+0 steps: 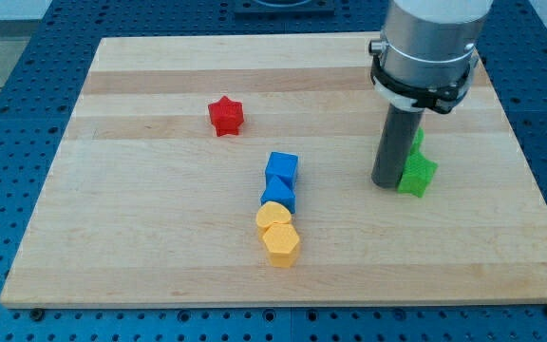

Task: Move red star to the top of the red circle

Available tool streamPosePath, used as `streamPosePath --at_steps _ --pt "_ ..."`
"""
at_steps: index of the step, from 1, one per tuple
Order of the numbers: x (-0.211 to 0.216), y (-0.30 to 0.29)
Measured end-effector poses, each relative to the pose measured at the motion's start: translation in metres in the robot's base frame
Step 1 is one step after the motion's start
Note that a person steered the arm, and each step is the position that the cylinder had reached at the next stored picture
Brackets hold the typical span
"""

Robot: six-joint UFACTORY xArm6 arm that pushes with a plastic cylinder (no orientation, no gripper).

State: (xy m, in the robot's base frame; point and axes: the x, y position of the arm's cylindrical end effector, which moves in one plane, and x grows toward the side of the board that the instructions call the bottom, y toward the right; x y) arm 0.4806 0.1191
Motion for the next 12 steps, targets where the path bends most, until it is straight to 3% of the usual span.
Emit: streamPosePath --at_steps 2,3,4,6,8,9,10,12 --pt "-0.062 -0.067" --pt "-0.054 -0.142" --pt "-0.08 -0.187" --pt "-0.093 -0.236" --pt "-0.153 -0.215" --pt "-0.18 -0.236" --pt "-0.188 -0.225" --pt "-0.19 -0.137"
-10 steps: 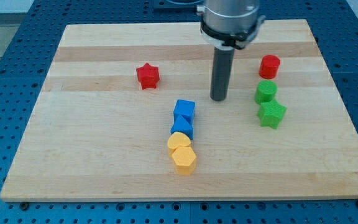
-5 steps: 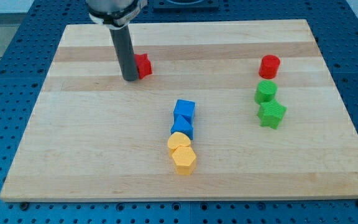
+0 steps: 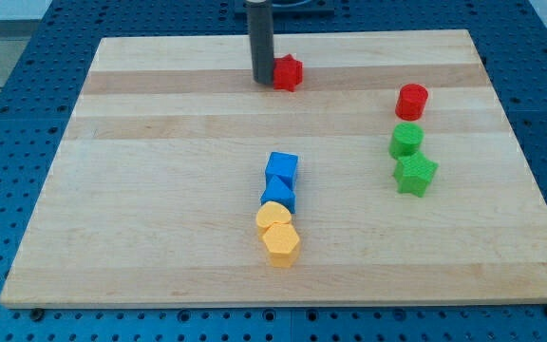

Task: Move red star to the top of the red circle

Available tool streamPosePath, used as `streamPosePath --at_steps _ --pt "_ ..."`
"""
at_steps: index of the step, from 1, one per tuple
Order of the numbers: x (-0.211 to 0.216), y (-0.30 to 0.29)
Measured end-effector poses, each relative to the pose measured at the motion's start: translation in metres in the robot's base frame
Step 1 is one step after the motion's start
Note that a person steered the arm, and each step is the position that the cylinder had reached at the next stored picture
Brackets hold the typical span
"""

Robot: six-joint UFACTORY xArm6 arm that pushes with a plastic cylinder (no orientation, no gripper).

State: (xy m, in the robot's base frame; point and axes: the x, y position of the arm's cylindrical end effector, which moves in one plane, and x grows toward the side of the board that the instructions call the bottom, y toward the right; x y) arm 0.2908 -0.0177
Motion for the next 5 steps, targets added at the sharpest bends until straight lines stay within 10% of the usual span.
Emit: streamPosePath --at_steps 3,5 --pt "0.0 0.16" --pt "-0.012 0.166"
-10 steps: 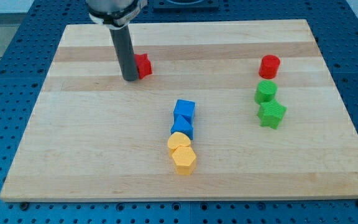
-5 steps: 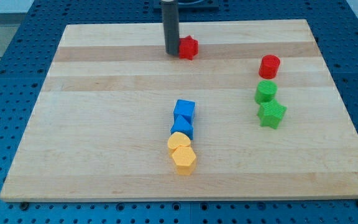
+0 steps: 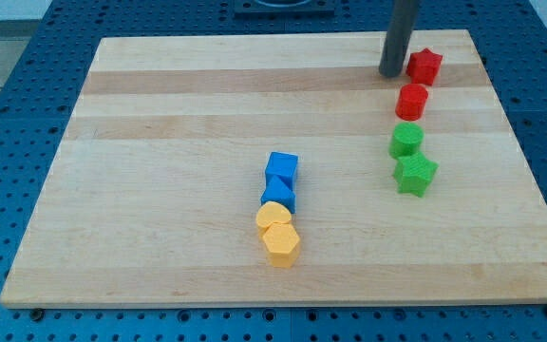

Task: Move red star to the top of the red circle

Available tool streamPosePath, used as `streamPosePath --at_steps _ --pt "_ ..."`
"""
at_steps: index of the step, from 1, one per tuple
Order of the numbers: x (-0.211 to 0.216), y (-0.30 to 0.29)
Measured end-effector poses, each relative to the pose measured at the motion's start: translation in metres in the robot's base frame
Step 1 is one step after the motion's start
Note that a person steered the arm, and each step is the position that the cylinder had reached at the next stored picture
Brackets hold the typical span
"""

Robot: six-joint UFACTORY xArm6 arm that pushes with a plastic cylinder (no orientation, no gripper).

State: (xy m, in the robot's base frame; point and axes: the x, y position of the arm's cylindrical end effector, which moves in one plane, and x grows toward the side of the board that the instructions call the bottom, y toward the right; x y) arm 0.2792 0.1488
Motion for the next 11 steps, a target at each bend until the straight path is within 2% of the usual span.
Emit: streamPosePath --at_steps 1,2,3,4,5,6,7,9,10,11 --pt "-0.025 0.005" --pt "-0.02 0.041" --pt "0.022 0.101" --pt "0.048 0.109" --pt "0.05 0.165" --pt "0.084 0.182" --pt "0.113 0.145" --pt "0.057 0.125" --pt "0.054 0.149" --pt "0.09 0.149"
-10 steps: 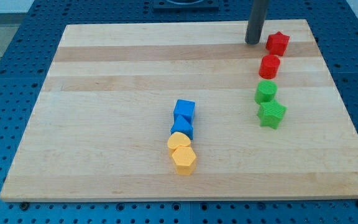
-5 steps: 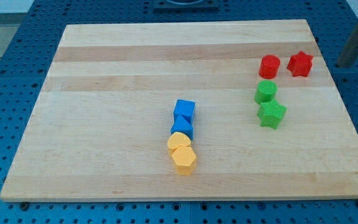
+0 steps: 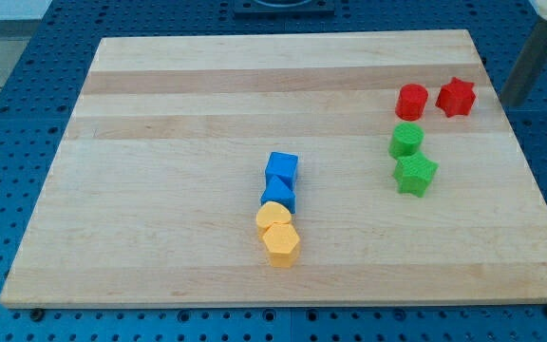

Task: Move red star to the top of the red circle

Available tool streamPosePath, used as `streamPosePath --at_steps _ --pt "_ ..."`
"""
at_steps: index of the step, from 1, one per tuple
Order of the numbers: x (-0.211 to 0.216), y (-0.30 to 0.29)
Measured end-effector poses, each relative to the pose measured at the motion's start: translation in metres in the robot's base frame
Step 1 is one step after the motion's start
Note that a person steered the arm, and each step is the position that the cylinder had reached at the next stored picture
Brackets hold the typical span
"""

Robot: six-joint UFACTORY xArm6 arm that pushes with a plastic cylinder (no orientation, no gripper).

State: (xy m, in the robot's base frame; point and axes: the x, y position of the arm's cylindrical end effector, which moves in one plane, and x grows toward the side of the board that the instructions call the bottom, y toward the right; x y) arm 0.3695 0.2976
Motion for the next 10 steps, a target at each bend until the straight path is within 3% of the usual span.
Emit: streamPosePath --at_steps 1,3,8,10 --pt "0.009 -0.063" --pt "-0.029 -0.061" --pt "-0.062 -0.079" --pt "-0.084 -0.059"
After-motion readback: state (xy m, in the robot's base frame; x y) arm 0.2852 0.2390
